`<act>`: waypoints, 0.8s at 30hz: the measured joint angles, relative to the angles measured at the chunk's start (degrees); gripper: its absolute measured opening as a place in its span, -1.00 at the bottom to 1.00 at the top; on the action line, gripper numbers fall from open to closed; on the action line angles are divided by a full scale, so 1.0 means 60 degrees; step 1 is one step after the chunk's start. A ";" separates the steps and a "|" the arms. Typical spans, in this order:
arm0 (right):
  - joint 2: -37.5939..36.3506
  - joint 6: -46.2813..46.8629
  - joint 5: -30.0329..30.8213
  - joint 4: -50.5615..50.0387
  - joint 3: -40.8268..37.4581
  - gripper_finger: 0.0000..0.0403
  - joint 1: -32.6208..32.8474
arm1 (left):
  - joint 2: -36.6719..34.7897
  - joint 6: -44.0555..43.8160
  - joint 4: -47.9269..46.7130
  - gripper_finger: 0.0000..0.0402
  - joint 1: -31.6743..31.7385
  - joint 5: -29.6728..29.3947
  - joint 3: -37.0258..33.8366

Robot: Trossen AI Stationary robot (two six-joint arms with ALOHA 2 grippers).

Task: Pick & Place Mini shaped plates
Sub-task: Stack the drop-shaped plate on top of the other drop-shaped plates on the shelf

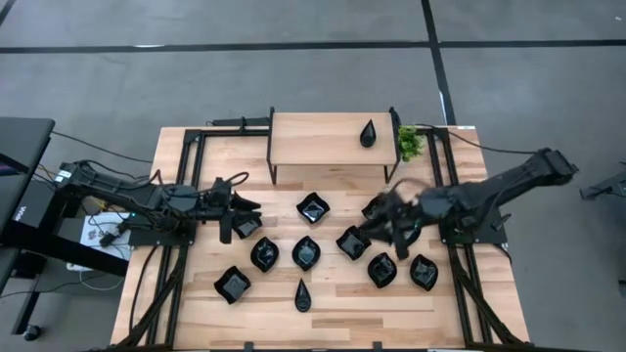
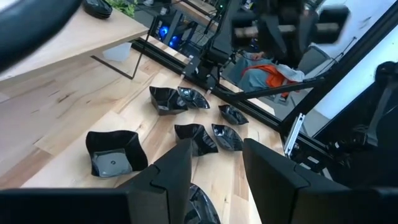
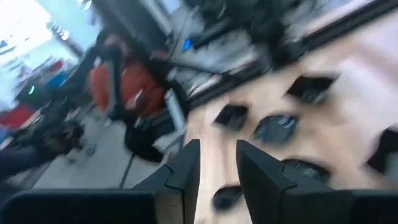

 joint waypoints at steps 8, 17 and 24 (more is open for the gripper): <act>0.2300 0.0603 -0.0532 0.0056 0.1256 -0.51 0.0884 | 0.0025 -0.0076 0.0000 -0.28 0.0000 -0.0022 0.0000; 0.4955 0.0619 -0.0756 -0.0375 0.3634 -0.51 0.0980 | 0.0025 0.0008 -0.0010 -0.28 -0.0205 -0.0019 0.0000; 0.7115 0.1024 -0.0792 -0.2655 0.6024 -0.51 0.0845 | 0.0025 0.0034 -0.0037 -0.28 -0.0645 -0.0015 0.0000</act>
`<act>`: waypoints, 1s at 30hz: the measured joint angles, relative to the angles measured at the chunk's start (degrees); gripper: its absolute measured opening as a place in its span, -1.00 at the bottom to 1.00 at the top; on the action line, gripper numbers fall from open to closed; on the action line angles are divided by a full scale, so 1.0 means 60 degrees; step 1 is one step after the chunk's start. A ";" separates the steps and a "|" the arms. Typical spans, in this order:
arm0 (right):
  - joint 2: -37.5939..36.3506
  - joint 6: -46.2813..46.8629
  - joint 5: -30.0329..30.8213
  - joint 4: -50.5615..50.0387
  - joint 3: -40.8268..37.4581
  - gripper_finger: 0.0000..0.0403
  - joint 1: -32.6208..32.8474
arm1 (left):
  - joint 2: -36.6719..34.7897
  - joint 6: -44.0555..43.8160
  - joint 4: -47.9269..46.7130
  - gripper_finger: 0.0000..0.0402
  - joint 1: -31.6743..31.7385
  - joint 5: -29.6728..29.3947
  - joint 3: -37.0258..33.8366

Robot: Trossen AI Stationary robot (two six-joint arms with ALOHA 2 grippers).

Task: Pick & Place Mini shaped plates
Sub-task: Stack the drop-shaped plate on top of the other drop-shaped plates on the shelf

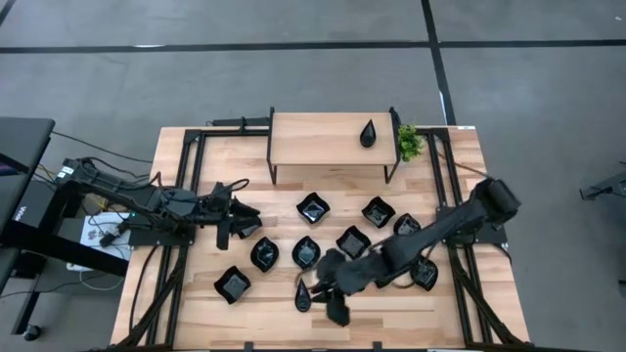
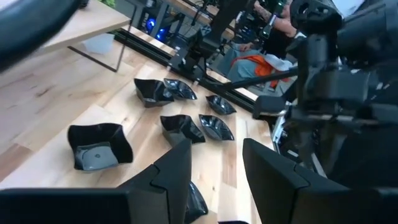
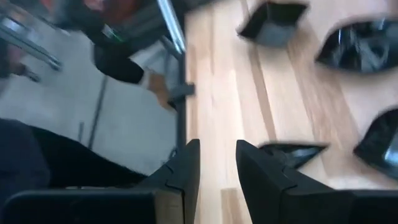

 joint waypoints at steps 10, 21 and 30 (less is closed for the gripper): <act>0.1987 0.2118 0.0043 -0.3078 0.2096 -0.51 -0.0331 | 0.0000 0.0004 -0.0004 -0.28 -0.0504 0.0000 0.0000; 0.2626 0.3928 0.0073 -0.3345 0.2190 -0.51 -0.0336 | 0.0000 0.0321 -0.0004 -0.28 -0.0557 0.0000 0.0000; 0.2633 0.4123 0.0260 -0.3441 0.2172 -0.51 -0.0338 | 0.0000 0.0328 -0.0004 -0.28 -0.0557 -0.0003 0.0000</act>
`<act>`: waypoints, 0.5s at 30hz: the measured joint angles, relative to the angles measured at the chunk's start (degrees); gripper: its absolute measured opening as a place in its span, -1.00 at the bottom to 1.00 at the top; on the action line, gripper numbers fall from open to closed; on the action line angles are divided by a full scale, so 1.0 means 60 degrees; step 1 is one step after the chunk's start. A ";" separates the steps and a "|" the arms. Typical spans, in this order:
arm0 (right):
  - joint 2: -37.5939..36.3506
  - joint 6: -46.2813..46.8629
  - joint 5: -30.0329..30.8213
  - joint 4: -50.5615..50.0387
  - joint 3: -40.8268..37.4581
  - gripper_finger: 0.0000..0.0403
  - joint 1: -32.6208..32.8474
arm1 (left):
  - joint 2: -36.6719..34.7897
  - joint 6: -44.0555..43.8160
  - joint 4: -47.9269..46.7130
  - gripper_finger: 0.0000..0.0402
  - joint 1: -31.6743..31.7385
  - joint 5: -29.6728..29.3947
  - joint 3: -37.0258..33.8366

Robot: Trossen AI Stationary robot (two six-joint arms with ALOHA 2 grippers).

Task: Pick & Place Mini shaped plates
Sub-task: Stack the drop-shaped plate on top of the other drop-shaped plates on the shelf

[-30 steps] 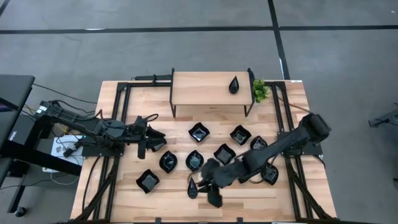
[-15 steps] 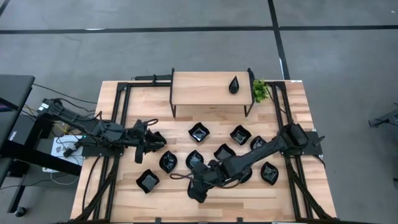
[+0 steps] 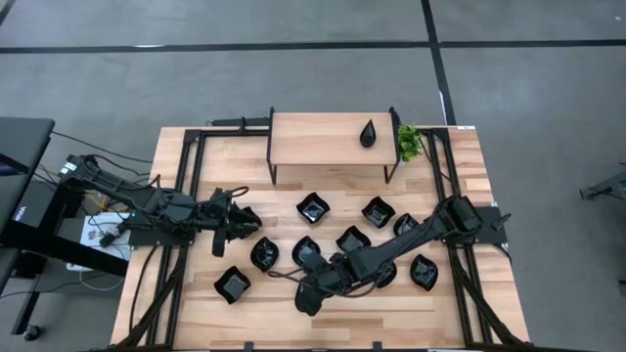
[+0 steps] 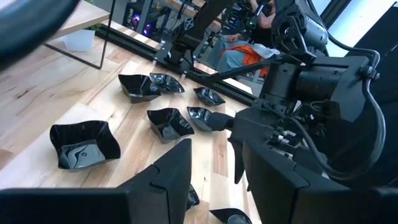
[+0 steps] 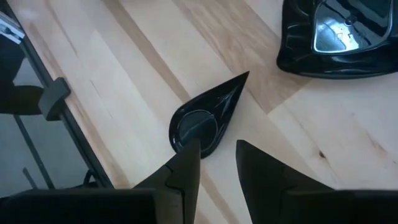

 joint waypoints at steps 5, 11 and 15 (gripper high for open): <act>0.0000 -0.0074 0.0073 -0.0029 0.0000 -0.51 -0.0003 | 0.0000 0.0000 0.0000 -0.28 0.0000 0.0000 0.0000; 0.0340 -0.0291 0.0052 0.0041 -0.0025 -0.51 -0.0007 | 0.0000 0.0000 0.0000 -0.28 0.0000 0.0000 0.0000; 0.0768 -0.0312 -0.0163 0.0415 -0.0007 -0.51 -0.0007 | -0.0002 0.0000 0.0000 -0.28 0.0000 0.0000 -0.0004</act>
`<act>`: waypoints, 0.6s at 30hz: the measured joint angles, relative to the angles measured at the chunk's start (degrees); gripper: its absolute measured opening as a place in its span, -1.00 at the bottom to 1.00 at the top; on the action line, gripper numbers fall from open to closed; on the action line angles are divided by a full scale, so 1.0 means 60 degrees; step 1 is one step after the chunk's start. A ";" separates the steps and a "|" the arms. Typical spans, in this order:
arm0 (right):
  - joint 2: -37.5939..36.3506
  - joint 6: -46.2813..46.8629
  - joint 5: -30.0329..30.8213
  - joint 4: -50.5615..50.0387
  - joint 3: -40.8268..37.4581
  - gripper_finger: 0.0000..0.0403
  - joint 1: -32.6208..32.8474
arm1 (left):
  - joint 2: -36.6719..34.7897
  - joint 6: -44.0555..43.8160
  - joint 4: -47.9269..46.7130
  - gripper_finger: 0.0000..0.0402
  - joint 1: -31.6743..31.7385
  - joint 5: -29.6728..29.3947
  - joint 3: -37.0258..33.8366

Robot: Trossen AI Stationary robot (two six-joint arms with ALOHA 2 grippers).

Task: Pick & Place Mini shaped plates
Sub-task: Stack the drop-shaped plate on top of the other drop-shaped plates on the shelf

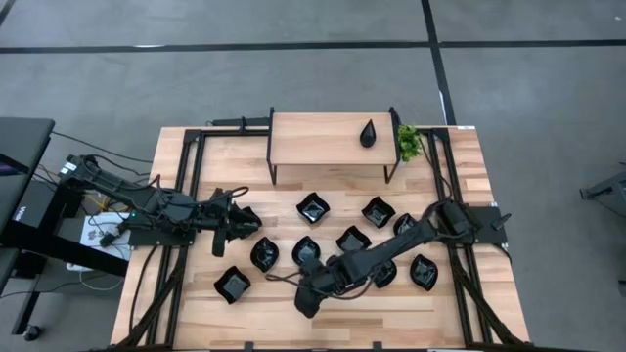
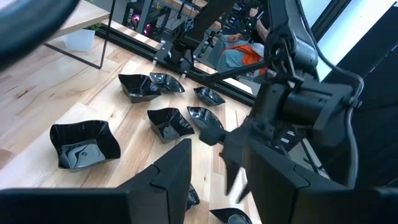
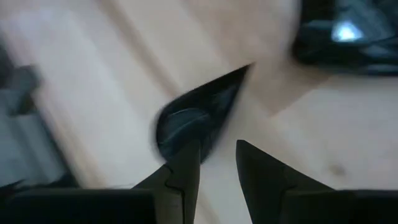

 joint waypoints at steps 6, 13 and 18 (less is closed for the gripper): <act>0.0159 0.0092 0.0236 0.0086 0.0001 -0.51 -0.0001 | 0.0002 0.0000 0.0004 -0.28 0.0000 0.0000 -0.0004; 0.0161 -0.0095 0.0317 0.0077 0.0007 -0.51 -0.0125 | 0.0002 -0.0004 0.0007 -0.28 0.0000 0.0000 -0.0004; 0.0161 -0.0231 0.0578 0.0004 -0.0004 -0.51 -0.0135 | 0.0002 -0.0004 0.0007 -0.28 0.0000 0.0000 -0.0004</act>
